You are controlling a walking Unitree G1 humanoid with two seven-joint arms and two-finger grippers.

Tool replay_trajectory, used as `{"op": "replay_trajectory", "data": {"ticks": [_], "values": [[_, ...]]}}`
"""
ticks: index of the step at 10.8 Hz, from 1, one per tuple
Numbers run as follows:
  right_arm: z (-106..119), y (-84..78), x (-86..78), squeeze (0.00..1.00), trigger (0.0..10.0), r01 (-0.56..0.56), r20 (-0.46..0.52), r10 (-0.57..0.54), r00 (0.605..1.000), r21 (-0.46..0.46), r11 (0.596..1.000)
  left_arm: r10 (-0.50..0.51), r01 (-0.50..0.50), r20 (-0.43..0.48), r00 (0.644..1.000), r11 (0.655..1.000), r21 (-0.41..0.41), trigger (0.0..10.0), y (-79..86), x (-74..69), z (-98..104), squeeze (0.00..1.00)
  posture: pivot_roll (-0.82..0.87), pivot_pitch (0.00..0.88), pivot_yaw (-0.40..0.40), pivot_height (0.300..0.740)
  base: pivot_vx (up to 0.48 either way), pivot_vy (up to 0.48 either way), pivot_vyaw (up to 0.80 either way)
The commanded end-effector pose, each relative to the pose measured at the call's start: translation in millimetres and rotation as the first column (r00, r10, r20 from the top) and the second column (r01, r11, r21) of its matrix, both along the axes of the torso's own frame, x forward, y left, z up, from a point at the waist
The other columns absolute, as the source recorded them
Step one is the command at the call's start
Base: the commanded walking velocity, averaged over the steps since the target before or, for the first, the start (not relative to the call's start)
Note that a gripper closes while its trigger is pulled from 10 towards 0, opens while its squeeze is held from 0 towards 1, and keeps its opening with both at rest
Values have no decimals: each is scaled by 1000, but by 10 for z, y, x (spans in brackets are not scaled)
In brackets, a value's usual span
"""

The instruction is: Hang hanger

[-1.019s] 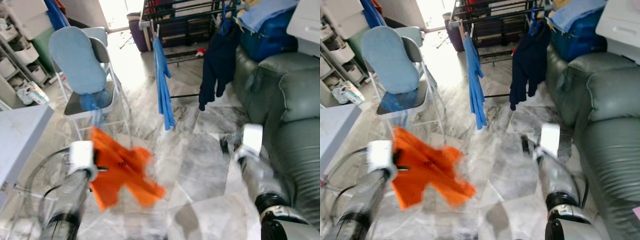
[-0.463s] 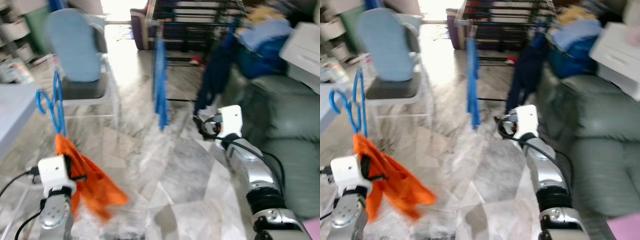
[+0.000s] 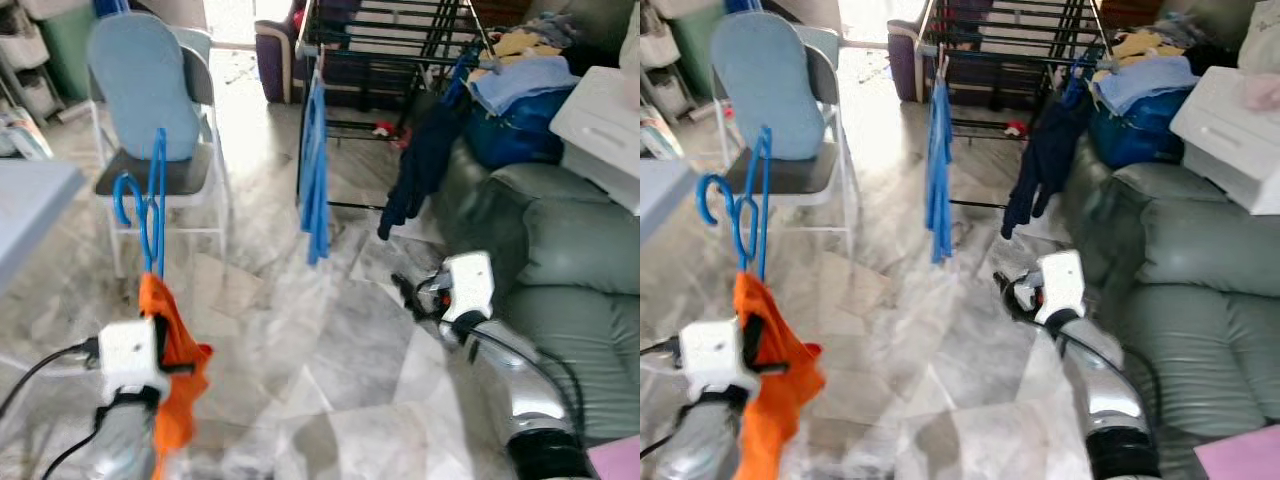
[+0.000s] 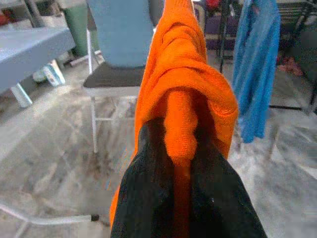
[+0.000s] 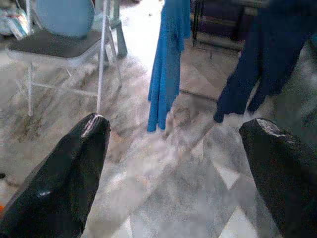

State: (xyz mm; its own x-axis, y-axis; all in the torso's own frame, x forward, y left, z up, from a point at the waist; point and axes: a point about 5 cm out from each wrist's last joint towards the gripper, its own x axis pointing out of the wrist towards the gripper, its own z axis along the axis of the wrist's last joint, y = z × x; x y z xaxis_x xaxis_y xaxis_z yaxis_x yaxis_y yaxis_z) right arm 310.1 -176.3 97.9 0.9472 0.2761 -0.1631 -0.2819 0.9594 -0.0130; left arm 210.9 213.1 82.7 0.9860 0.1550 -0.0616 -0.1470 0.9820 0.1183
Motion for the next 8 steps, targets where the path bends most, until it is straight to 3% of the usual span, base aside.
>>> {"op": "replay_trajectory", "data": {"ticks": [1, 2, 3, 4, 5, 6, 8], "values": [[268, 20, 123, 0, 10000, -3, 62, 2, 998, 22, 1000, -31, 29, 85, 996, 999, 21, 10000, 14, 94, 276, 0, 12, 0, -64, 740, 0, 0, 0], [262, 60, 125, 0, 10000, -38, 91, 34, 995, 43, 998, -63, 60, 95, 993, 997, 38, 10000, -15, 103, 226, 0, 8, 0, -53, 740, 0, 0, 0], [239, 15, 82, 0, 10000, 18, 87, -20, 996, 24, 1000, -4, 4, 48, 999, 1000, 11, 10000, 1, 11, 121, 0, 9, 0, -38, 740, 0, 0, 0], [318, 86, 13, 0, 10000, -34, 120, 28, 992, 48, 998, -65, 63, 74, 995, 998, 31, 10000, -94, -58, 189, 0, 13, 0, -35, 740, 0, 0, 0], [248, 82, -29, 0, 10000, -24, 114, 24, 993, -5, 1000, -18, 17, 38, 999, 999, 30, 10000, -77, -106, 83, 0, 5, 0, -27, 740, 0, 0, 0], [284, 65, -32, 0, 10000, 8, 103, -12, 995, 43, 999, -12, 11, 39, 999, 1000, 20, 10000, -119, -90, 60, 0, 13, 0, -35, 740, 0, 0, 0], [229, 7, -56, 0, 10000, 37, 102, -39, 994, 17, 999, 18, -20, 57, 998, 999, 41, 10000, -78, -46, 58, 0, 29, 0, -37, 740, 0, 0, 0]]}}
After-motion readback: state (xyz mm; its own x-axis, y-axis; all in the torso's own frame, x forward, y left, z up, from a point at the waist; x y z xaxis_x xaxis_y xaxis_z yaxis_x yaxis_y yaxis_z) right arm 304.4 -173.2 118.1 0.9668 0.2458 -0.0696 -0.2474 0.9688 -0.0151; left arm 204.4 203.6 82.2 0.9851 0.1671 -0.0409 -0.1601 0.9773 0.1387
